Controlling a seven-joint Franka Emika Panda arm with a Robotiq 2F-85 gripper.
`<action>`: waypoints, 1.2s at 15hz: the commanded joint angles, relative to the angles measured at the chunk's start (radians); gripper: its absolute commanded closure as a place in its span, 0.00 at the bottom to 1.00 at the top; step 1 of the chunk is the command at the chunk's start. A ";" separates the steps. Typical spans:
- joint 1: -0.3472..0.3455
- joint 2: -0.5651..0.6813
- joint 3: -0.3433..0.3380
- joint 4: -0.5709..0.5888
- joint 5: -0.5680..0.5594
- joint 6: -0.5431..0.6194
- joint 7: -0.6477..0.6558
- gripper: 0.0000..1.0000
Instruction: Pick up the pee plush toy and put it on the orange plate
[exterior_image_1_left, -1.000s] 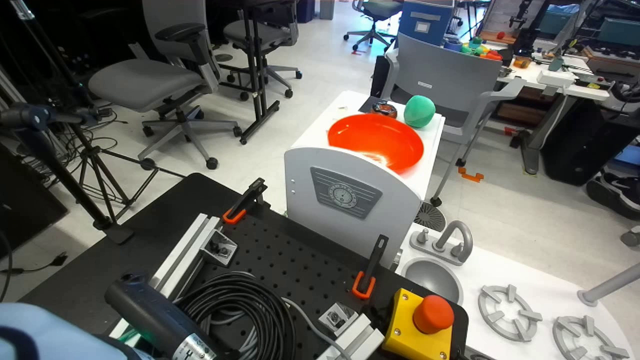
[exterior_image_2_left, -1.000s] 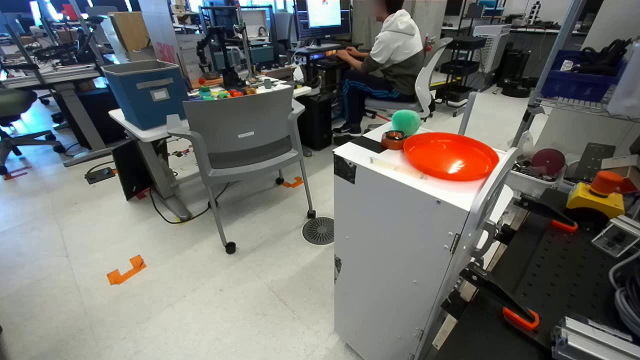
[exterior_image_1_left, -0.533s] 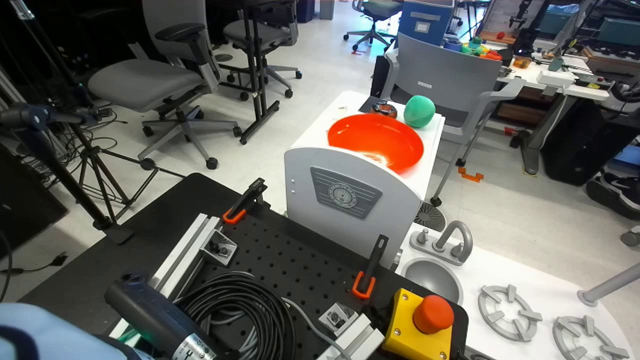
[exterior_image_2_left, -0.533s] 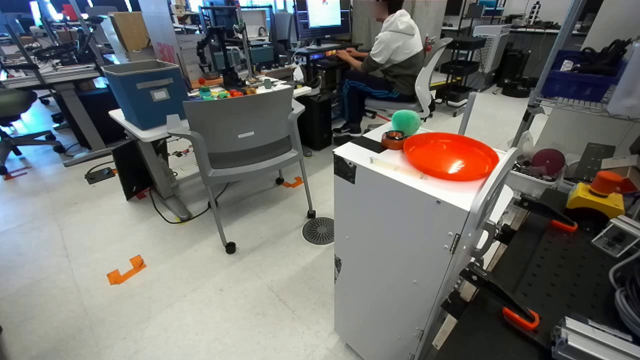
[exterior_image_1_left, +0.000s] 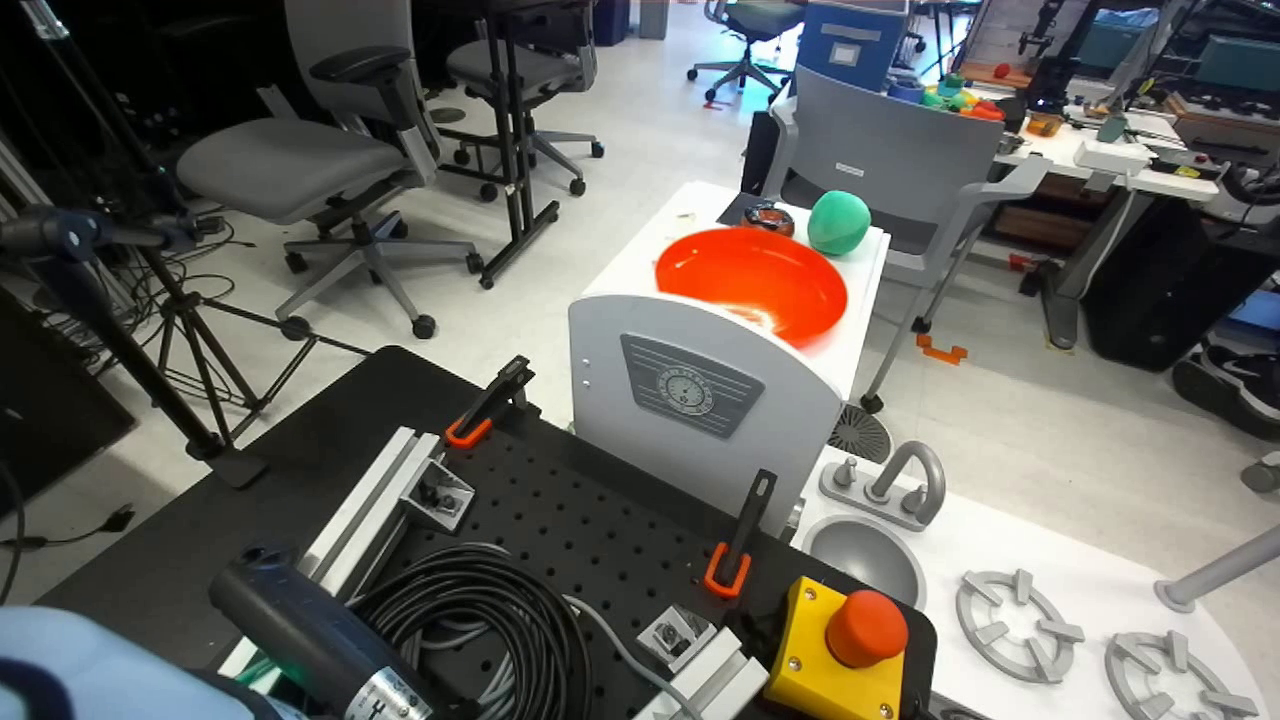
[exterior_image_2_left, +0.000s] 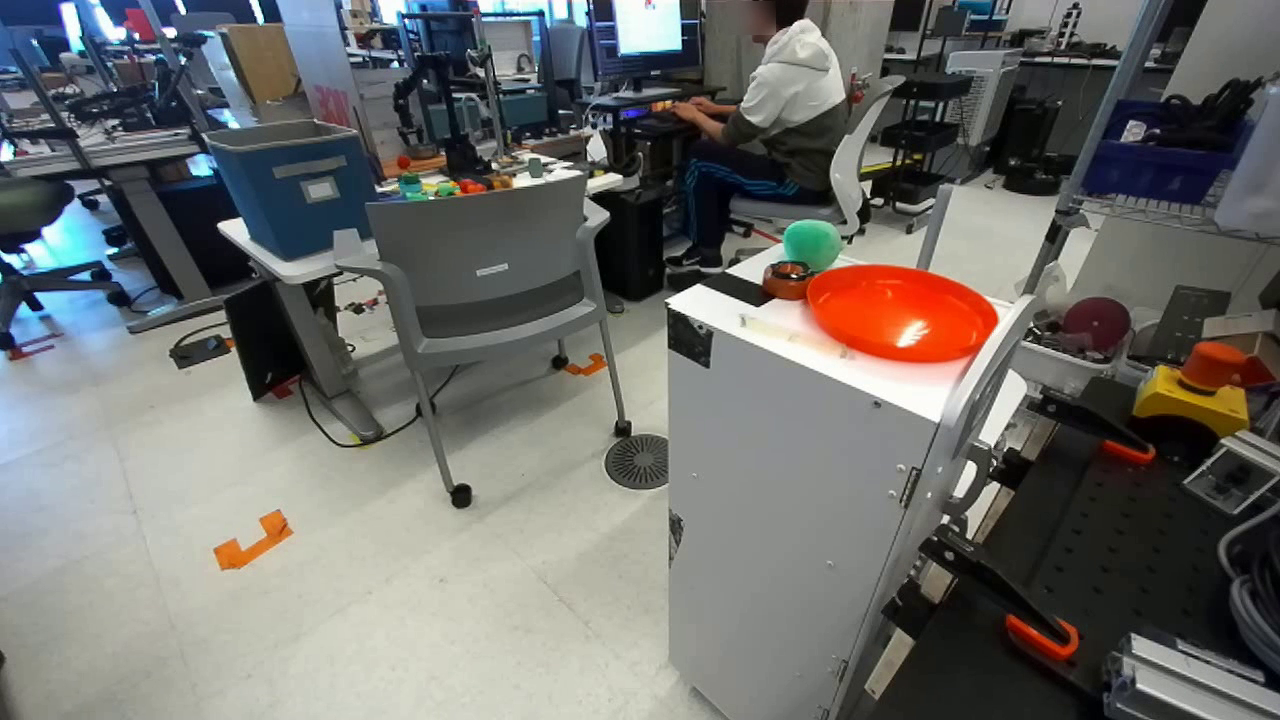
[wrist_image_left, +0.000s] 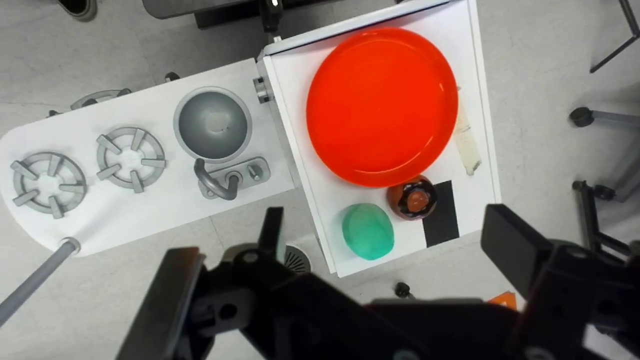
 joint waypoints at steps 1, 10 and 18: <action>-0.022 0.006 -0.006 0.020 -0.038 0.008 0.126 0.00; -0.027 0.030 0.012 0.083 -0.228 0.035 0.474 0.00; -0.014 0.034 0.030 0.073 -0.181 0.115 0.451 0.00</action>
